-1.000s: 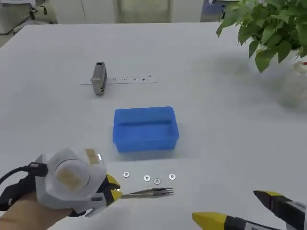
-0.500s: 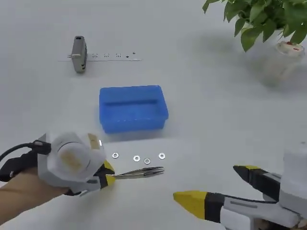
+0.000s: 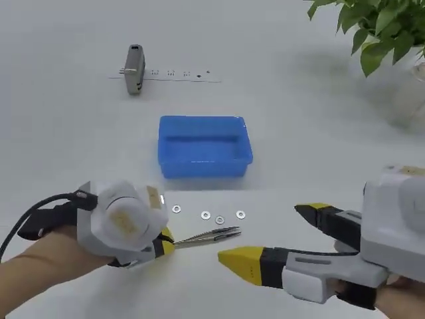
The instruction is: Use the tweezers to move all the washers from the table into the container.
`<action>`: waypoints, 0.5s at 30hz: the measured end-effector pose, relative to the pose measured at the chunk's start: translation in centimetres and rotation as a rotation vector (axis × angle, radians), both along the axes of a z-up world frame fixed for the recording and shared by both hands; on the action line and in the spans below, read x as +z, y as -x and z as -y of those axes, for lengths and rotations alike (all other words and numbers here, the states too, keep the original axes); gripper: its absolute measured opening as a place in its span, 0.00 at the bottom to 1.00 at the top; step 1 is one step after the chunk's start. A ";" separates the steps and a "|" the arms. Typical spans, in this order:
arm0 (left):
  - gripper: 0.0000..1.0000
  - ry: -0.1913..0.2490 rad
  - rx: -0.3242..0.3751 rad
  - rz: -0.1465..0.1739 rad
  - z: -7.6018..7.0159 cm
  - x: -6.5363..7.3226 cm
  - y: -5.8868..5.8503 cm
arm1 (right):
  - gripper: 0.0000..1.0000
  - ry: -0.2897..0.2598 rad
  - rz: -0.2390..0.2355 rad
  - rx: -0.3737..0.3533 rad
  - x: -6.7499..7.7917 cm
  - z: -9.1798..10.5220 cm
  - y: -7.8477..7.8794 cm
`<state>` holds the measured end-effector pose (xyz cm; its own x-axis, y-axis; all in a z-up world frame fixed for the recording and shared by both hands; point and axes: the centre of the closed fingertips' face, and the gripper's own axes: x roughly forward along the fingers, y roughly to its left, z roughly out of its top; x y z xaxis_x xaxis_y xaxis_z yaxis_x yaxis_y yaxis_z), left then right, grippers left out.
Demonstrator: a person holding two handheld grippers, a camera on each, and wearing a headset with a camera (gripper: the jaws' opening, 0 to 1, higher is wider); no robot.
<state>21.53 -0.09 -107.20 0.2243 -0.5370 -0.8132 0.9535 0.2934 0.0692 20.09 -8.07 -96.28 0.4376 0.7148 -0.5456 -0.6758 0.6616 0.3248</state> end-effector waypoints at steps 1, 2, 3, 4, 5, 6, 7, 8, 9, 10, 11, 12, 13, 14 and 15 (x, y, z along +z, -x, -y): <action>0.00 0.004 0.009 0.005 0.0 0.2 0.1 | 0.88 -0.010 0.000 0.034 -0.2 -0.6 -0.1; 0.00 0.021 0.026 0.013 0.0 0.7 0.2 | 0.86 -0.011 -0.006 0.056 -0.4 -1.0 -0.1; 0.00 0.035 0.040 0.010 0.1 1.1 0.3 | 0.84 -0.010 -0.008 0.090 -0.6 -1.5 -0.1; 0.00 0.052 0.059 0.011 0.1 1.6 0.4 | 0.83 -0.008 -0.006 0.099 -0.7 -1.6 -0.1; 0.00 0.062 0.070 0.012 0.1 2.1 0.5 | 0.81 -0.004 -0.002 0.115 -0.8 -1.9 -0.2; 0.00 0.072 0.077 0.017 0.0 2.6 0.6 | 0.79 0.011 0.001 0.155 -1.4 -2.3 -0.2; 0.00 0.079 0.087 0.021 0.0 3.1 0.7 | 0.77 0.026 -0.006 0.189 -1.9 -2.5 -0.1; 0.00 0.091 0.107 0.025 -0.1 3.8 0.7 | 0.73 0.048 -0.006 0.238 -2.3 -2.8 0.1; 0.00 0.102 0.119 0.026 -0.1 4.3 0.7 | 0.67 0.060 -0.004 0.270 -2.7 -3.0 0.2; 0.00 0.113 0.126 0.025 -0.1 4.8 0.8 | 0.62 0.076 0.007 0.298 -3.0 -3.2 0.2; 0.00 0.128 0.136 0.025 -0.1 5.5 0.8 | 0.56 0.094 0.022 0.334 -3.4 -3.5 0.1; 0.00 0.137 0.143 0.029 -0.1 6.0 0.8 | 0.55 0.101 0.027 0.353 -3.7 -3.8 0.1; 0.00 0.142 0.145 0.036 -0.1 6.6 0.9 | 0.55 0.107 0.027 0.371 -3.9 -4.1 0.0; 0.00 0.143 0.147 0.038 -0.1 6.8 0.9 | 0.54 0.111 0.034 0.406 -4.1 -4.6 0.0; 0.00 0.145 0.150 0.042 -0.1 7.3 0.9 | 0.52 0.107 0.047 0.432 -4.0 -5.0 0.0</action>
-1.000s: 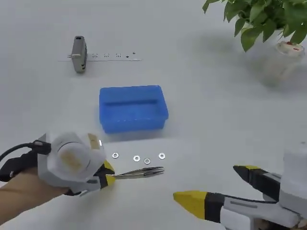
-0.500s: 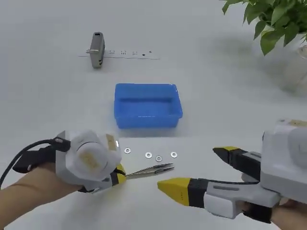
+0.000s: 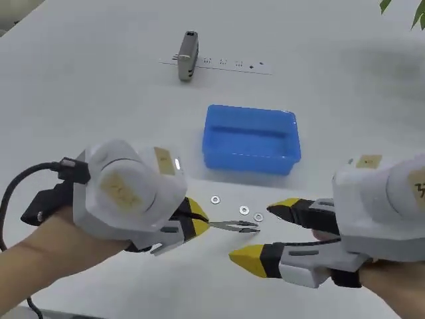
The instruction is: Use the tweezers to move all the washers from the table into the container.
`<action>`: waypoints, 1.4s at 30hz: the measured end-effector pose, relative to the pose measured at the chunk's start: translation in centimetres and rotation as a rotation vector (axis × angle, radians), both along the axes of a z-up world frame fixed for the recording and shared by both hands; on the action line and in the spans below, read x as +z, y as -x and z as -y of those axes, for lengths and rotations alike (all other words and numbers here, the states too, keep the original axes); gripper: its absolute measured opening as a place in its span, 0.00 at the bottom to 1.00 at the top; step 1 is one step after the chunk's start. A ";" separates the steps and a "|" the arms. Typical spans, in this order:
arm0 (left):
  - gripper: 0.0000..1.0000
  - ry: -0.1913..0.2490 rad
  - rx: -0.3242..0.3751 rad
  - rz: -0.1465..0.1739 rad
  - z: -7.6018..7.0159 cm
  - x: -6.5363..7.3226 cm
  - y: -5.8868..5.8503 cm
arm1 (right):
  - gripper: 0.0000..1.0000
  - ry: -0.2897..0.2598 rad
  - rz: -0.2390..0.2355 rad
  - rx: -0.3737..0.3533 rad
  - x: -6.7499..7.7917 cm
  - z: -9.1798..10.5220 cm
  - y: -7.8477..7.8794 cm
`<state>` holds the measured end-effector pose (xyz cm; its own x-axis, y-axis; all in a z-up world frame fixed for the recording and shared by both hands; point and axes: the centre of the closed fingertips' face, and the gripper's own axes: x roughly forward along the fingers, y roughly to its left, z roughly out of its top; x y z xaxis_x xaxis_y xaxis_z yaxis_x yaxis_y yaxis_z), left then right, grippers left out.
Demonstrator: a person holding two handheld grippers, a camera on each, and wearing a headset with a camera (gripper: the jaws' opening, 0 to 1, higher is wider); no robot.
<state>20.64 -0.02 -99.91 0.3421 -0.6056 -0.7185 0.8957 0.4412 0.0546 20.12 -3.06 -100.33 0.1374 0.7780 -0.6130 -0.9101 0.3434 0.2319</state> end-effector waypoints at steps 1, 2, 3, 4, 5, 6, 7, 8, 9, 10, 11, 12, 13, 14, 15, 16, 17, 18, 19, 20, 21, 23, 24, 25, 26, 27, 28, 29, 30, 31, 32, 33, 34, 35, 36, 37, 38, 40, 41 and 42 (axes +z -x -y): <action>0.00 0.005 0.000 0.003 0.1 0.5 0.0 | 0.50 -0.002 0.026 0.028 0.1 -0.5 -0.3; 0.00 0.008 -0.003 0.003 0.2 0.8 0.0 | 0.46 -0.002 0.043 0.054 0.1 -0.8 -0.4; 0.00 0.012 -0.009 0.003 0.4 1.1 0.1 | 0.43 -0.004 0.054 0.084 0.1 -1.2 -0.4; 0.00 0.014 -0.018 0.006 0.6 1.5 0.2 | 0.40 -0.008 0.060 0.120 0.2 -1.8 -0.4; 0.00 0.012 -0.031 0.013 0.7 1.8 0.2 | 0.38 -0.009 0.068 0.146 0.1 -2.2 -0.4; 0.00 0.005 -0.055 0.026 0.9 2.2 0.2 | 0.35 -0.005 0.062 0.200 -0.1 -2.7 0.0; 0.00 0.003 -0.064 0.029 0.9 2.5 0.3 | 0.31 0.003 0.064 0.227 -0.3 -2.9 0.1; 0.00 0.001 -0.066 0.028 1.0 2.8 0.2 | 0.28 -0.002 0.094 0.259 -0.3 -3.4 0.1; 0.00 0.000 -0.077 0.024 1.0 3.1 0.3 | 0.24 -0.004 0.104 0.292 -0.4 -3.6 0.3; 0.00 0.000 -0.082 0.022 1.0 3.3 0.3 | 0.21 -0.003 0.106 0.309 -0.3 -3.8 0.4; 0.00 -0.002 -0.089 0.023 1.0 3.7 0.4 | 0.19 -0.010 0.124 0.327 -0.1 -4.2 0.4; 0.00 -0.004 -0.096 0.023 0.9 3.8 0.4 | 0.17 -0.018 0.138 0.341 0.1 -4.5 0.5; 0.00 -0.005 -0.102 0.021 0.9 4.2 0.5 | 0.14 -0.026 0.139 0.365 0.3 -4.8 0.7; 0.00 0.001 -0.109 0.015 0.9 4.4 0.6 | 0.11 -0.025 0.142 0.382 0.4 -4.9 0.8; 0.00 0.008 -0.122 0.009 1.0 4.7 0.9 | 0.09 -0.034 0.158 0.394 0.7 -5.2 0.9; 0.00 0.008 -0.126 0.009 1.0 4.9 0.9 | 0.06 -0.039 0.167 0.402 0.9 -5.4 0.9; 0.00 -0.001 -0.134 0.015 0.9 5.1 1.0 | 0.04 -0.037 0.178 0.406 1.0 -5.5 0.8; 0.00 -0.011 -0.142 0.022 0.8 5.2 1.1 | 0.04 -0.038 0.180 0.409 1.1 -5.6 0.8; 0.00 -0.017 -0.145 0.028 0.6 5.4 1.1 | 0.04 -0.040 0.178 0.410 1.3 -5.6 0.7; 0.00 -0.021 -0.146 0.030 0.5 5.5 1.1 | 0.04 -0.043 0.176 0.413 1.4 -5.7 0.7; 0.00 -0.021 -0.146 0.031 0.4 5.7 1.1 | 0.05 -0.043 0.176 0.418 1.5 -5.8 0.8; 0.00 -0.023 -0.145 0.036 0.1 5.9 1.2 | 0.06 -0.033 0.188 0.426 1.5 -5.9 0.7; 0.00 -0.026 -0.144 0.043 0.0 6.1 1.2 | 0.06 -0.030 0.190 0.429 1.5 -6.0 0.8; 0.00 -0.027 -0.142 0.047 -0.1 6.3 1.2 | 0.06 -0.023 0.195 0.437 1.5 -6.0 0.8; 0.00 -0.026 -0.143 0.046 -0.2 6.4 1.3 | 0.06 -0.020 0.204 0.439 1.6 -6.0 0.8; 0.00 -0.027 -0.142 0.047 -0.3 6.6 1.4 | 0.05 -0.020 0.210 0.444 1.7 -6.1 0.9; 0.00 -0.028 -0.142 0.051 -0.3 6.6 1.4 | 0.05 -0.022 0.213 0.445 1.8 -6.2 0.9; 0.00 -0.032 -0.141 0.060 -0.4 6.8 1.5 | 0.04 -0.023 0.220 0.447 1.9 -6.4 1.0; 0.00 -0.037 -0.140 0.064 -0.4 6.8 1.6 | 0.04 -0.021 0.229 0.454 1.9 -6.5 1.0; 0.00 -0.043 -0.137 0.068 -0.5 6.8 1.7 | 0.04 -0.016 0.239 0.463 1.9 -6.6 1.2; 0.00 -0.045 -0.129 0.074 -0.6 6.8 1.7 | 0.04 -0.009 0.251 0.467 1.9 -6.7 1.2; 0.00 -0.039 -0.107 0.092 -0.7 6.8 1.6 | 0.03 -0.001 0.272 0.466 1.9 -6.8 1.2; 0.00 -0.037 -0.094 0.100 -0.8 6.8 1.5 | 0.03 0.001 0.274 0.464 1.9 -6.8 1.2; 0.00 -0.027 -0.076 0.106 -0.8 6.8 1.5 | 0.02 0.004 0.280 0.458 1.9 -6.8 1.2; 0.00 -0.013 -0.038 0.119 -1.0 6.8 1.5 | 0.02 0.004 0.279 0.453 1.9 -6.8 1.2; 0.00 0.003 0.000 0.141 -1.1 6.8 1.3 | 0.02 0.000 0.270 0.436 1.9 -6.8 1.2; 0.00 0.003 0.021 0.151 -1.3 6.8 1.3 | 0.02 -0.005 0.266 0.430 1.9 -6.8 1.3; 0.03 0.010 0.097 0.134 -1.8 6.4 1.4 | 0.01 -0.012 0.273 0.416 2.1 -6.7 1.6; 0.04 0.032 0.120 0.137 -1.9 6.5 1.4 | 0.01 -0.013 0.276 0.411 2.1 -6.7 1.5; 0.05 0.072 0.158 0.123 -1.9 6.6 1.7 | 0.01 -0.014 0.271 0.397 2.0 -6.7 1.2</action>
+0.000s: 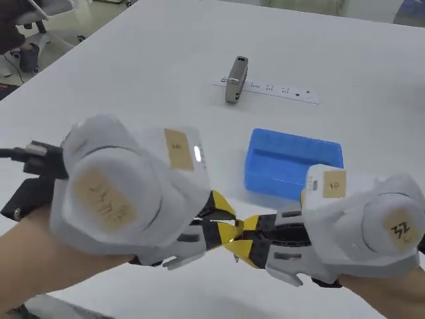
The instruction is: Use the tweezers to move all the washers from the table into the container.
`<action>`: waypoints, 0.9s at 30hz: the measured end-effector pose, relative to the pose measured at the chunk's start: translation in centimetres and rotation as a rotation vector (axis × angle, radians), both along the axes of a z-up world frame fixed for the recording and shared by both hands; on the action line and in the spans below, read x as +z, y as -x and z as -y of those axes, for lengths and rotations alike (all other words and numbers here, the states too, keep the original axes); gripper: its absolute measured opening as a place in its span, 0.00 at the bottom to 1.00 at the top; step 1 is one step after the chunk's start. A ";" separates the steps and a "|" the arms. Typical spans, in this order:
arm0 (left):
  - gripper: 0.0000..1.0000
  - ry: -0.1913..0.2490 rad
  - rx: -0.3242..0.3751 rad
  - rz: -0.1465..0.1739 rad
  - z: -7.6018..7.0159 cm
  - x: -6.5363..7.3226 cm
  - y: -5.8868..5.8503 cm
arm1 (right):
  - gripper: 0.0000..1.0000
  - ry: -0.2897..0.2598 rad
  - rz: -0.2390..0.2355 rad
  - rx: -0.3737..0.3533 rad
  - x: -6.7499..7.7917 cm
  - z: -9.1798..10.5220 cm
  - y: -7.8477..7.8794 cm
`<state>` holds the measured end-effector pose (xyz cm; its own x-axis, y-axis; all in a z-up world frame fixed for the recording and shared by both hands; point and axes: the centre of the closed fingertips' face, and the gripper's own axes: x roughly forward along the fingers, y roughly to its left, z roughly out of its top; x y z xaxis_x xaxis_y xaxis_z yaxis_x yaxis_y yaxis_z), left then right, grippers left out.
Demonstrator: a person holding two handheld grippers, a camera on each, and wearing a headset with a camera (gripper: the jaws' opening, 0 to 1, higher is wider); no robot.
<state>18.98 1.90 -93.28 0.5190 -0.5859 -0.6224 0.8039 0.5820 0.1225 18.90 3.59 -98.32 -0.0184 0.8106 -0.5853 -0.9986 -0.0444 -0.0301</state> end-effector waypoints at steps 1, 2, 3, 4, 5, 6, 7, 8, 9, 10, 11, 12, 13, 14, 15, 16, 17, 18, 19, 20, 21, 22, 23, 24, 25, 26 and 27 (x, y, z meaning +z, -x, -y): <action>0.06 0.028 0.028 -0.002 -0.1 0.1 0.1 | 0.01 -0.001 -0.005 -0.012 0.0 0.0 -0.1; 0.09 0.064 0.070 0.003 -0.4 0.3 0.2 | 0.01 -0.005 -0.010 -0.031 -0.1 0.1 -0.4; 0.13 0.085 0.110 0.004 -0.8 0.4 0.2 | 0.01 -0.008 -0.009 -0.047 -0.1 0.1 -0.6; 0.17 0.118 0.159 -0.015 -1.2 0.2 0.6 | 0.01 -0.018 -0.007 -0.081 -0.1 0.2 -1.2; 0.24 0.146 0.196 -0.030 -1.5 0.1 0.9 | 0.01 -0.028 -0.009 -0.102 -0.1 0.2 -1.6; 0.29 0.174 0.226 -0.037 -1.7 0.0 1.1 | 0.01 -0.037 -0.012 -0.126 -0.1 0.2 -2.0; 0.32 0.206 0.258 -0.055 -1.9 -0.1 1.5 | 0.01 -0.036 -0.005 -0.150 -0.2 0.3 -2.6; 0.35 0.243 0.292 -0.071 -2.2 -0.3 2.0 | 0.01 -0.040 -0.001 -0.172 -0.3 0.3 -3.0; 0.37 0.275 0.316 -0.071 -2.5 -0.3 2.4 | 0.01 -0.057 -0.005 -0.207 -0.4 0.3 -3.5; 0.43 0.287 0.342 -0.072 -2.7 -0.4 2.6 | 0.01 -0.065 -0.015 -0.222 -0.5 0.3 -3.7; 0.49 0.294 0.373 -0.073 -3.1 -0.5 2.8 | 0.01 -0.071 -0.025 -0.238 -0.5 0.3 -3.9; 0.57 0.298 0.402 -0.063 -3.4 -0.7 3.0 | 0.02 -0.085 -0.025 -0.264 -0.6 0.3 -4.4; 0.66 0.296 0.421 -0.060 -3.7 -0.8 3.2 | 0.02 -0.091 -0.029 -0.278 -0.8 0.4 -4.7; 0.70 0.291 0.436 -0.055 -3.9 -1.0 3.3 | 0.02 -0.100 -0.040 -0.301 -0.9 0.4 -5.0; 0.75 0.274 0.482 -0.033 -4.6 -1.4 3.3 | 0.02 -0.118 -0.064 -0.332 -1.0 0.3 -5.4; 0.80 0.257 0.495 -0.019 -4.9 -1.7 3.3 | 0.02 -0.124 -0.082 -0.352 -1.2 0.3 -5.6; 0.81 0.237 0.523 -0.013 -5.4 -2.3 3.2 | 0.02 -0.133 -0.092 -0.357 -1.3 0.2 -5.8; 0.82 0.232 0.551 -0.012 -5.8 -2.7 3.1 | 0.02 -0.133 -0.097 -0.359 -1.4 0.1 -5.9; 0.83 0.209 0.565 -0.013 -6.2 -3.3 3.1 | 0.02 -0.128 -0.093 -0.361 -1.6 -0.1 -5.9; 0.83 0.195 0.578 -0.006 -6.5 -3.5 2.9 | 0.02 -0.129 -0.089 -0.367 -1.8 -0.1 -6.0; 0.83 0.191 0.599 0.008 -6.9 -3.8 2.6 | 0.02 -0.129 -0.083 -0.375 -2.1 -0.2 -6.1; 0.83 0.197 0.604 0.008 -6.9 -4.0 2.5 | 0.02 -0.128 -0.088 -0.380 -2.3 -0.3 -6.2; 0.83 0.201 0.611 0.009 -7.0 -4.1 2.4 | 0.02 -0.123 -0.096 -0.390 -2.6 -0.3 -6.3; 0.83 0.188 0.629 0.024 -7.4 -4.2 2.1 | 0.02 -0.123 -0.096 -0.393 -2.8 -0.3 -6.4; 0.83 0.165 0.640 0.051 -7.8 -4.1 1.9 | 0.02 -0.121 -0.098 -0.396 -3.0 -0.4 -6.4; 0.83 0.142 0.651 0.083 -8.3 -4.0 1.5 | 0.02 -0.116 -0.095 -0.395 -3.2 -0.3 -6.3; 0.84 0.134 0.661 0.094 -8.5 -4.0 1.3 | 0.02 -0.114 -0.092 -0.393 -3.3 -0.3 -6.3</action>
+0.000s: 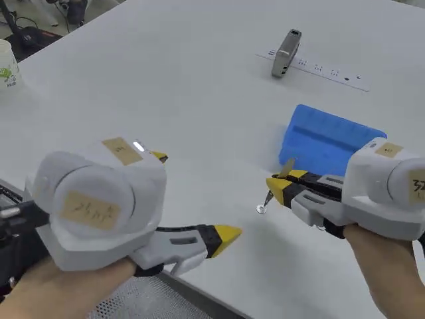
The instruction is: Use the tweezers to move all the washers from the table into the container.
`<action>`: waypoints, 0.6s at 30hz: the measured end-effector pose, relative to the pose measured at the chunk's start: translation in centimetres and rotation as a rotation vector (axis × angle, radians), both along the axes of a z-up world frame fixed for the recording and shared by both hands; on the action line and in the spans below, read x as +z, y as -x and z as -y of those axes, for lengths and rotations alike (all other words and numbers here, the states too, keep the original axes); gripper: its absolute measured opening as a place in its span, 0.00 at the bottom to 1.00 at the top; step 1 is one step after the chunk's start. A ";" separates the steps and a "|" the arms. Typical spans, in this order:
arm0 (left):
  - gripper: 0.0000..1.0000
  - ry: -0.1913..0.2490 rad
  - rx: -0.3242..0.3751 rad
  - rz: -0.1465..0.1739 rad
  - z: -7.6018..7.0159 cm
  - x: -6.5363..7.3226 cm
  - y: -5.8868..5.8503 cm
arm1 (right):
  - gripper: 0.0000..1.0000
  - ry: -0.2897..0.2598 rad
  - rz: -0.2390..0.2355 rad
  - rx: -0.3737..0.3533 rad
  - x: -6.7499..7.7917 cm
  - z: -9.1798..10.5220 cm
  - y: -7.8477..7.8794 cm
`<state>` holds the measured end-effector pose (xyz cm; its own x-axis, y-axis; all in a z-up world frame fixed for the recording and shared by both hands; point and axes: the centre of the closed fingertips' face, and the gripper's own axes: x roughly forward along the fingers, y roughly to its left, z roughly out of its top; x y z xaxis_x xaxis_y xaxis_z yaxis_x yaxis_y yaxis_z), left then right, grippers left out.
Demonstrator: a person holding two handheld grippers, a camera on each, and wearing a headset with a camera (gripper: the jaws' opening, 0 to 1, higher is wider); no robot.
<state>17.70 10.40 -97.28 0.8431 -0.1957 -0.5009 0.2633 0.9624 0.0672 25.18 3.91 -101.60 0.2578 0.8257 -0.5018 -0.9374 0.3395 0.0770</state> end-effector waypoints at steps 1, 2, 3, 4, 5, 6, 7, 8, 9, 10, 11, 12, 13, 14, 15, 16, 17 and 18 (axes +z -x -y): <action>0.85 -0.001 0.023 -0.004 -0.3 -0.2 -0.2 | 0.02 0.006 0.007 0.001 -0.2 0.0 0.0; 0.85 -0.005 0.035 -0.007 -0.5 -0.3 -0.3 | 0.02 0.010 0.010 0.001 -0.2 0.1 0.0; 0.85 -0.007 0.041 -0.013 -0.6 -0.4 -0.3 | 0.02 0.011 0.010 0.001 -0.2 0.1 0.0; 0.84 -0.005 0.047 -0.020 -0.6 -0.5 -0.2 | 0.02 0.000 0.008 0.000 -0.1 0.1 0.0; 0.84 -0.006 0.046 -0.029 -0.6 -0.7 -0.1 | 0.03 -0.007 -0.010 -0.007 -0.1 0.1 0.1; 0.84 -0.014 0.042 -0.037 -0.6 -0.9 0.0 | 0.03 -0.011 -0.009 -0.010 0.0 0.0 0.1; 0.84 -0.019 0.041 -0.042 -0.5 -1.0 0.0 | 0.03 -0.011 -0.010 -0.010 0.0 0.0 0.1; 0.85 -0.033 0.037 -0.054 -0.5 -1.3 0.0 | 0.03 -0.014 -0.014 -0.014 0.0 0.0 0.1; 0.86 -0.046 0.037 -0.054 -0.6 -1.4 0.0 | 0.03 -0.020 -0.022 -0.021 0.0 0.0 0.2; 0.87 -0.058 0.038 -0.055 -0.7 -1.5 0.0 | 0.03 -0.022 -0.026 -0.024 0.0 0.1 0.2; 0.87 -0.071 0.037 -0.059 -0.8 -1.6 0.1 | 0.03 -0.022 -0.022 -0.025 0.0 0.1 0.3; 0.87 -0.078 0.041 -0.058 -1.0 -1.6 0.1 | 0.03 -0.017 -0.015 -0.029 -0.1 0.2 0.4; 0.88 -0.084 0.043 -0.056 -1.1 -1.6 0.1 | 0.03 -0.025 -0.010 -0.033 0.0 0.2 0.4; 0.88 -0.092 0.047 -0.058 -1.2 -1.7 0.1 | 0.03 -0.026 -0.015 -0.033 0.0 0.3 0.5; 0.89 -0.102 0.054 -0.059 -1.4 -1.8 0.1 | 0.03 -0.027 -0.017 -0.030 0.0 0.3 0.7; 0.89 -0.119 0.056 -0.058 -1.6 -1.8 0.1 | 0.03 -0.026 -0.012 -0.026 -0.1 0.3 0.7; 0.89 -0.121 0.055 -0.061 -1.6 -1.9 0.1 | 0.03 -0.018 0.009 -0.020 -0.1 0.3 0.8; 0.89 -0.122 0.054 -0.063 -1.6 -1.9 0.1 | 0.03 -0.010 0.020 -0.011 -0.1 0.3 1.0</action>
<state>17.58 11.99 -99.19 0.8167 -0.0855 -0.5707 0.2187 0.9610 0.1690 24.23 3.62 -101.70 0.2765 0.8276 -0.4884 -0.9351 0.3489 0.0619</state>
